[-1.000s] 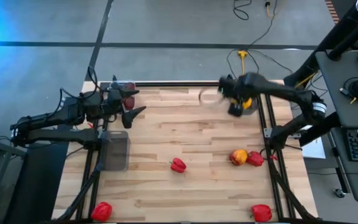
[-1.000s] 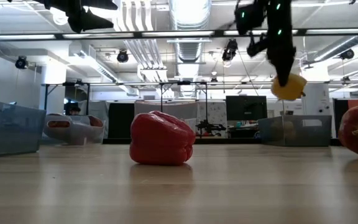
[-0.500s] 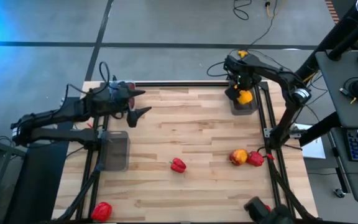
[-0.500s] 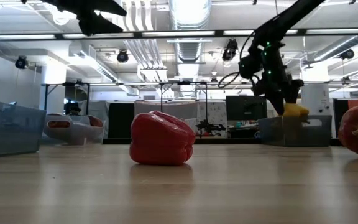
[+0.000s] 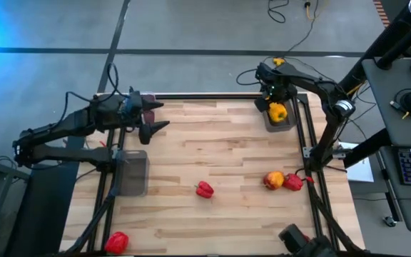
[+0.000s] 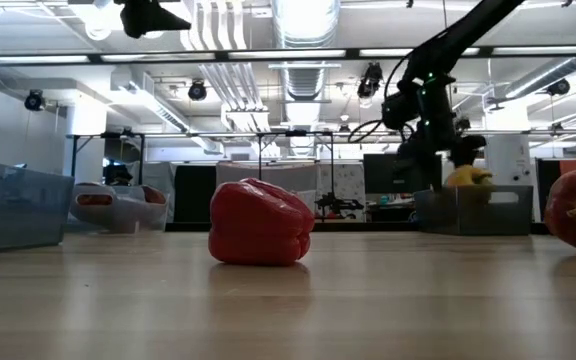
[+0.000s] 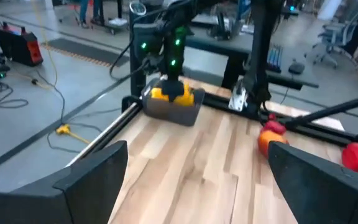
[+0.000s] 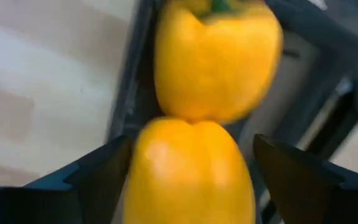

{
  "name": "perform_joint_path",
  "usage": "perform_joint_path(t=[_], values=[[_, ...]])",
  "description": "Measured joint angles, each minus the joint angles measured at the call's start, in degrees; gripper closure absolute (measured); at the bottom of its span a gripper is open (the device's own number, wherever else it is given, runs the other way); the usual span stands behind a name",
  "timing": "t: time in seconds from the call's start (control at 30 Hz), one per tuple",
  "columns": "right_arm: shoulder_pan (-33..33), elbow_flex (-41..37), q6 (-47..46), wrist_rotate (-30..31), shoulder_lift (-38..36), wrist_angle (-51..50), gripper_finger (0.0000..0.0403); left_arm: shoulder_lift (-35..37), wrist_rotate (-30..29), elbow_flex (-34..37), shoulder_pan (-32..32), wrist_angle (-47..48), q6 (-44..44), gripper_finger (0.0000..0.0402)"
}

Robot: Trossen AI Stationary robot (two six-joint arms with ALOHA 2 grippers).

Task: Sort produce into baskets
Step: Put the yellow bell pepper into the top black bin, then put the red bell pepper into the bottom black bin

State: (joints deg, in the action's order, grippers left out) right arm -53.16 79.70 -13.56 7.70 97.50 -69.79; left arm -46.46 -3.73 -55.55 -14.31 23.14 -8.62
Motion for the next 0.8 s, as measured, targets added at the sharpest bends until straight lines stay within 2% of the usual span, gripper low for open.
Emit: perform_joint_path(t=[0.13, 0.27, 0.37, 0.5, 0.6, 0.7, 0.8], values=[[1.1, 0.1, -0.7, 0.0, -4.6, -0.8, 0.0042, -0.1, 0.2, -2.5, 0.0, 0.0, 0.4, 0.0028], [3.6, 0.1, -1.8, 2.0, -9.6, -1.2, 0.0036, 0.0, 1.5, -2.9, 0.0, -4.9, -0.1, 0.0025], [7.8, 0.1, -3.5, 4.7, -13.8, -1.4, 0.0035, 0.1, 2.6, -2.9, 0.1, -6.4, -1.4, 0.0025], [17.1, 0.1, -9.0, 6.7, -18.9, -1.9, 0.0035, 0.1, 7.0, -2.9, 2.8, -7.4, -3.1, 0.0025], [25.8, 0.1, -15.4, 7.4, -21.3, -3.3, 0.0035, -0.2, 7.0, -2.9, 7.6, -8.2, -2.9, 0.0025], [35.6, 0.0, -21.3, 7.5, -22.7, -4.6, 0.0035, -0.7, 2.5, -2.1, 13.8, -9.3, -2.7, 0.0025], [45.3, 0.0, -26.3, 7.4, -23.2, -5.0, 0.0035, -0.9, -6.0, -0.4, 21.8, -11.4, -2.6, 0.0025]])
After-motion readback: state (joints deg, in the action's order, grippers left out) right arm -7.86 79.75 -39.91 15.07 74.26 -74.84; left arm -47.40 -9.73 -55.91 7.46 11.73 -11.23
